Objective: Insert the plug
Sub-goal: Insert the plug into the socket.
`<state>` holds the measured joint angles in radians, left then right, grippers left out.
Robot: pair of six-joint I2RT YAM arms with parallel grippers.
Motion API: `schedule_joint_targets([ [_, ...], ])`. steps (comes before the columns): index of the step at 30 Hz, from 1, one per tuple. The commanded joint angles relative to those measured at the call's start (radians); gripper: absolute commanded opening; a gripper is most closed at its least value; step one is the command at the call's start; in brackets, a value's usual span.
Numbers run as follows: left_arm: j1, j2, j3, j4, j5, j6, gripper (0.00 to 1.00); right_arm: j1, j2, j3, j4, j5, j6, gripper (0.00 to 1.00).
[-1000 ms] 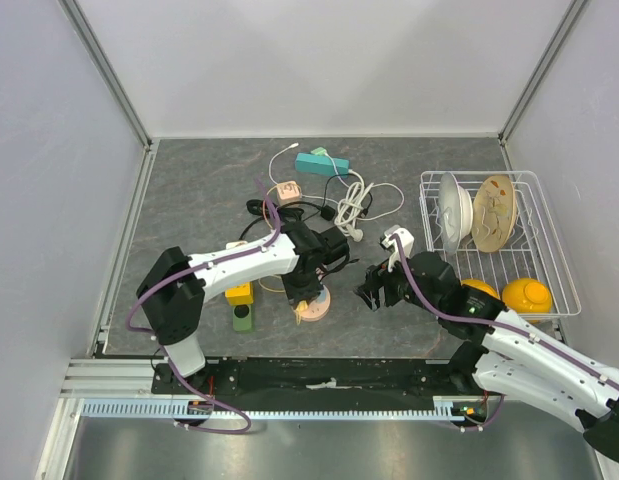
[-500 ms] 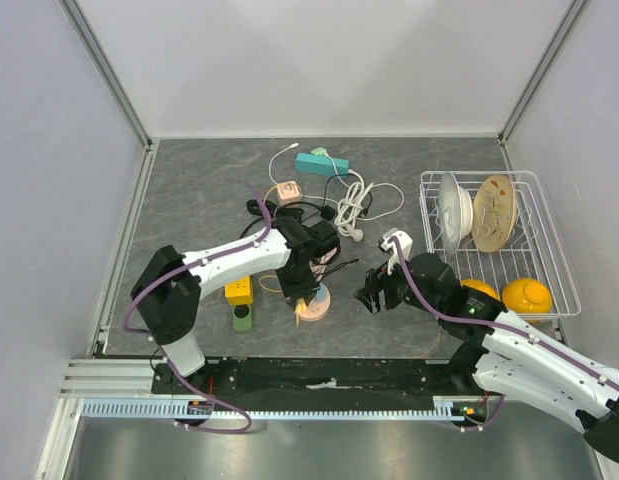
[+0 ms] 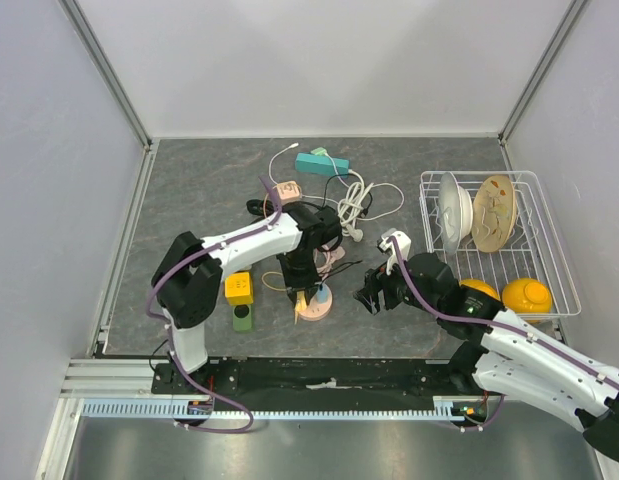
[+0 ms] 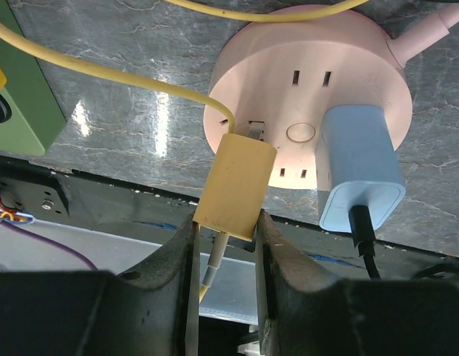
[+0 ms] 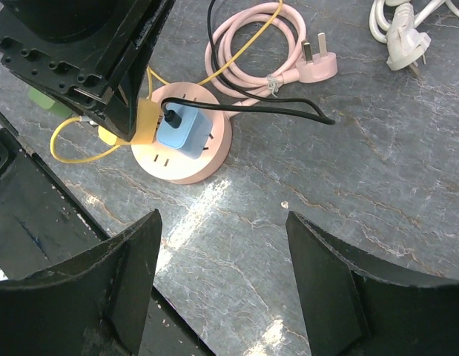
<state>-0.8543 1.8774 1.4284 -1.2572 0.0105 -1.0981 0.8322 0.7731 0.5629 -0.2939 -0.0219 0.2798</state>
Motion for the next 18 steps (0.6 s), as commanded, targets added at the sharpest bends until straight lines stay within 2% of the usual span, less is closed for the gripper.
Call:
schedule_joint_targets([
  [1,0.008,0.129,-0.033,0.162,-0.115,0.09,0.03,0.002,0.003,-0.001,0.024,0.002,-0.016,0.76],
  [5,0.014,0.163,0.039,0.141,-0.126,0.167,0.02,0.002,0.012,0.003,0.022,0.002,-0.018,0.76],
  [11,0.037,0.278,0.22,0.015,-0.135,0.296,0.02,0.002,0.006,0.003,0.019,0.005,-0.01,0.76],
  [18,0.047,0.384,0.354,-0.107,-0.153,0.415,0.02,0.002,0.011,0.002,0.018,0.017,-0.002,0.76],
])
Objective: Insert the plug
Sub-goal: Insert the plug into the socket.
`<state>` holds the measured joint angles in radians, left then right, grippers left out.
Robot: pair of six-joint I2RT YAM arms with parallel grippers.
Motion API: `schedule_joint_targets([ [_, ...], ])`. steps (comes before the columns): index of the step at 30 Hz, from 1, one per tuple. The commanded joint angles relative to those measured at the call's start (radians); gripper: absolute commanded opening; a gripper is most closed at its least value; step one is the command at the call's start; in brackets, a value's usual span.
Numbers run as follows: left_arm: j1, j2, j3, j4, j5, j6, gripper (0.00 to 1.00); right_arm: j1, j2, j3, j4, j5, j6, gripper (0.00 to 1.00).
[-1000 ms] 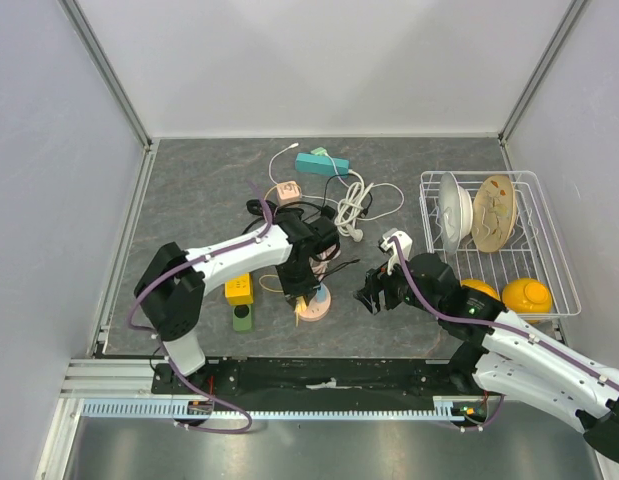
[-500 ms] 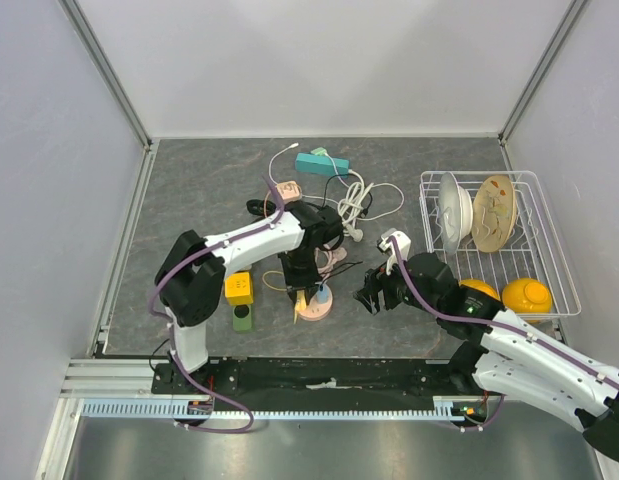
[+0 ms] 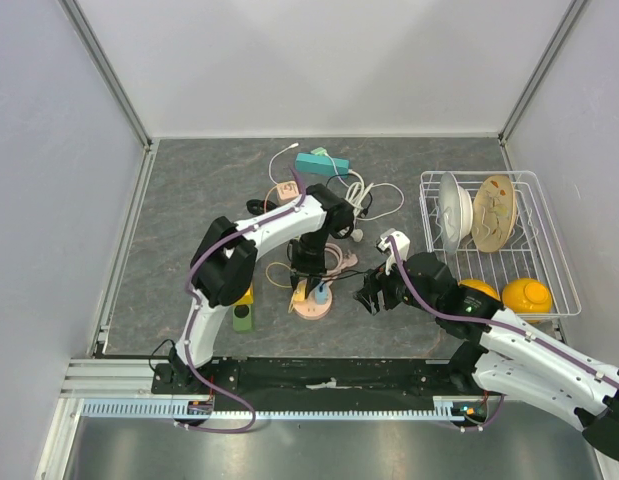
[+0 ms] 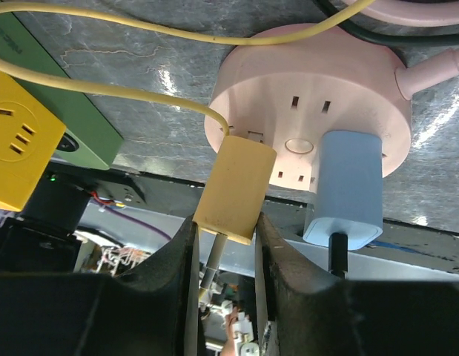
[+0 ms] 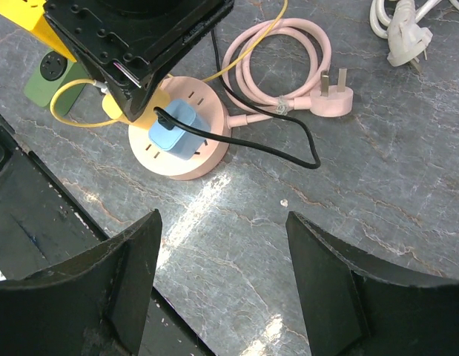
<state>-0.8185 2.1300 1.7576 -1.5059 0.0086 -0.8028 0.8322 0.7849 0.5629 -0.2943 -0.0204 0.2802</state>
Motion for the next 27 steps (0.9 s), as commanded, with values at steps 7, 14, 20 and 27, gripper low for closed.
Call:
schedule_joint_targets([
  [7,-0.001,0.154,0.014,0.185,-0.15,0.091,0.02,0.002,0.004,-0.003,0.014,0.05,0.013,0.76],
  [14,-0.044,0.175,-0.011,0.223,-0.159,0.07,0.02,0.002,0.017,-0.009,0.012,0.073,0.03,0.76],
  [20,-0.065,0.24,0.065,0.194,-0.165,0.102,0.02,0.002,0.03,0.003,0.007,0.088,0.042,0.76],
  [27,-0.073,0.191,0.065,0.19,-0.2,0.117,0.14,0.002,0.03,0.012,-0.002,0.109,0.06,0.76],
])
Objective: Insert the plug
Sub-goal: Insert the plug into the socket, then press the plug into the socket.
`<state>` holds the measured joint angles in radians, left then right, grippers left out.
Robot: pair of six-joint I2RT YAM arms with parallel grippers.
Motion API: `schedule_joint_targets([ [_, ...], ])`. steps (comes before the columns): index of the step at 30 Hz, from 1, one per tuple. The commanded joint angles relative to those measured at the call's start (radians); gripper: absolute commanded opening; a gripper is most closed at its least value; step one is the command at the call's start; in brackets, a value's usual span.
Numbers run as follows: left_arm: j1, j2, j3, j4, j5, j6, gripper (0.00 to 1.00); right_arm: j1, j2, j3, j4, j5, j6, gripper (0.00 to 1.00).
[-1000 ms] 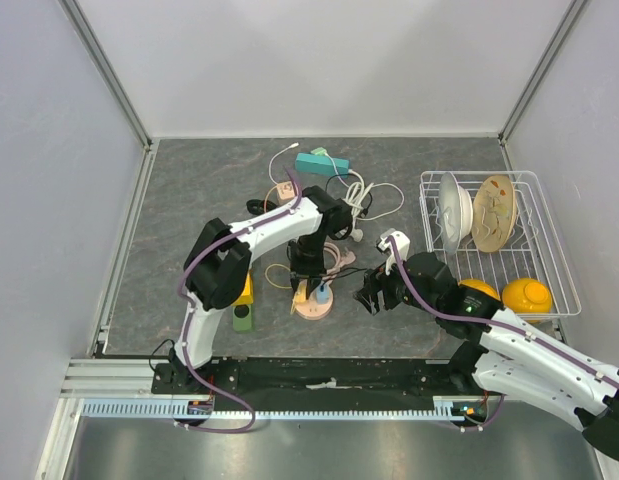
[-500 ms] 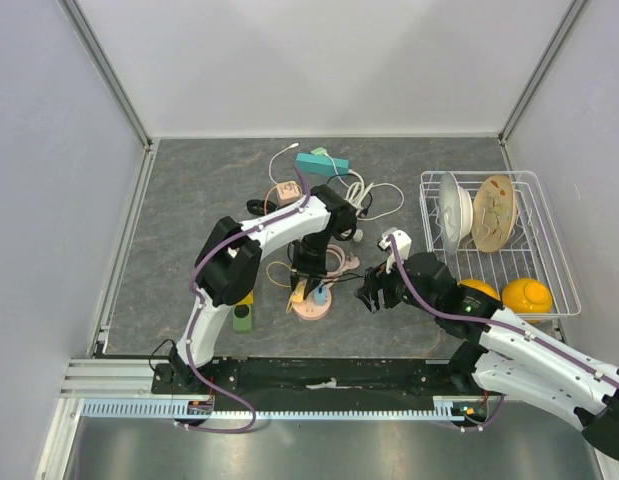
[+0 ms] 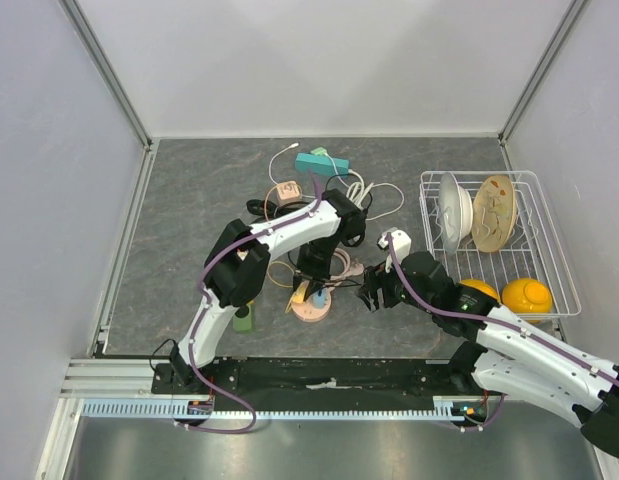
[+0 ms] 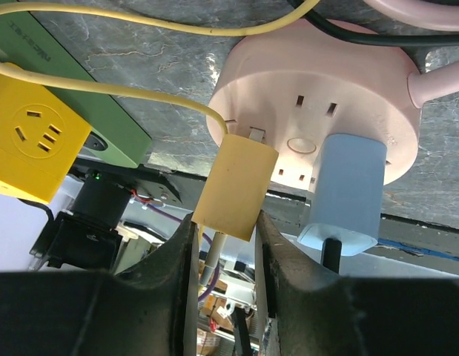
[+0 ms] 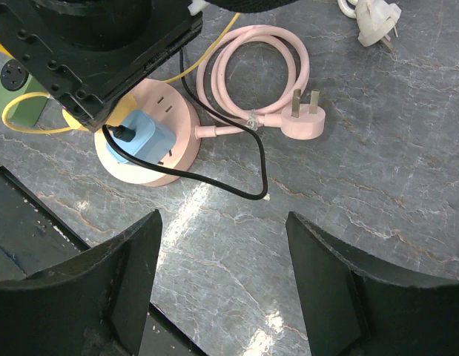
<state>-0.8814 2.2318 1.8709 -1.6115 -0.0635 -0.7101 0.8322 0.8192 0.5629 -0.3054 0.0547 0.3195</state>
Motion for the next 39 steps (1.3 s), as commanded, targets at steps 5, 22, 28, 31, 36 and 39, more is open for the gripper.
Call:
schedule_joint_targets([
  [5,-0.005,-0.02,-0.015,0.305,-0.156,0.046,0.58,0.002,-0.015,0.025,-0.008,0.06,0.024,0.76],
  [22,0.018,-0.321,-0.03,0.447,-0.168,0.041,0.87,0.002,0.014,0.091,-0.026,0.004,-0.046,0.75],
  [28,0.042,-0.585,-0.297,0.698,-0.173,-0.012,0.84,0.002,0.063,0.126,0.023,-0.087,-0.131,0.74],
  [31,0.042,-0.759,-0.49,0.816,-0.185,-0.034,0.8,0.002,0.092,0.152,0.029,-0.069,-0.138,0.74],
  [36,0.019,-1.041,-0.885,1.059,-0.171,-0.127,0.82,0.001,0.107,0.152,0.051,0.005,-0.114,0.74],
  [39,-0.052,-1.145,-1.037,1.223,-0.219,-0.178,0.82,0.002,0.106,0.143,0.055,0.028,-0.1,0.74],
])
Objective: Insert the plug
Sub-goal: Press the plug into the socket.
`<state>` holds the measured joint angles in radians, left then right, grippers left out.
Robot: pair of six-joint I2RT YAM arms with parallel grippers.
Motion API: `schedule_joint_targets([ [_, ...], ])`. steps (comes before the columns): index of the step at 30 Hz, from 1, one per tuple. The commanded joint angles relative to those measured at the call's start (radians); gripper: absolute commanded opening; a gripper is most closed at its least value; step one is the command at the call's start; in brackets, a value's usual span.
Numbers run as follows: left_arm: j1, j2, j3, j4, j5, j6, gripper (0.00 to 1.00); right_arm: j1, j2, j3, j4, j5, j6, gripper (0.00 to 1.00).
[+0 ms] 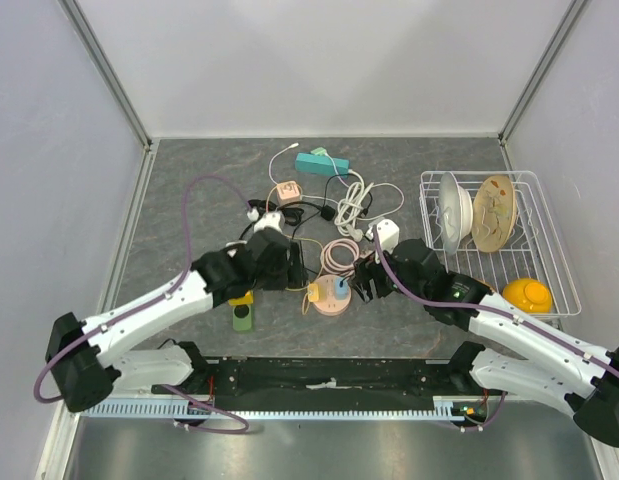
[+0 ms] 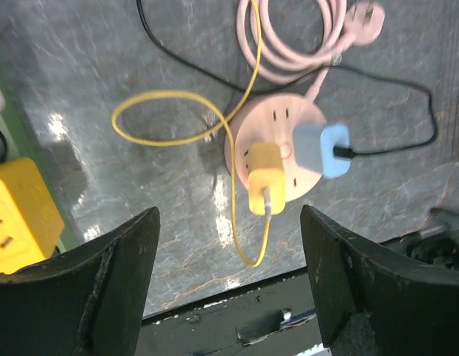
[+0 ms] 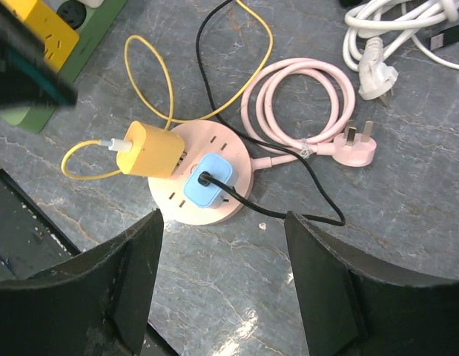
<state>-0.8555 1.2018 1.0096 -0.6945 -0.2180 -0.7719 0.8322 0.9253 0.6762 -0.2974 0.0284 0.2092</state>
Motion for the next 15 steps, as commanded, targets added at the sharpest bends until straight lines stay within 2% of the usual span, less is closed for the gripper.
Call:
schedule_joint_targets([
  [1,-0.1,-0.128,-0.196,0.331,-0.111,-0.128,0.83,0.002,0.001,0.028,0.049,0.057,0.016,0.74],
  [5,-0.232,-0.096,-0.229,0.371,-0.28,-0.161,0.83,0.002,-0.002,0.026,0.046,0.068,0.025,0.74],
  [9,-0.304,-0.004,-0.223,0.362,-0.385,-0.196,0.82,0.002,-0.019,0.026,0.035,0.093,0.038,0.74],
  [13,-0.356,0.054,-0.217,0.304,-0.501,-0.32,0.79,0.002,-0.046,0.023,0.014,0.11,0.052,0.74],
  [15,-0.384,0.082,-0.209,0.297,-0.533,-0.333,0.76,0.002,-0.065,0.017,-0.003,0.123,0.059,0.74],
])
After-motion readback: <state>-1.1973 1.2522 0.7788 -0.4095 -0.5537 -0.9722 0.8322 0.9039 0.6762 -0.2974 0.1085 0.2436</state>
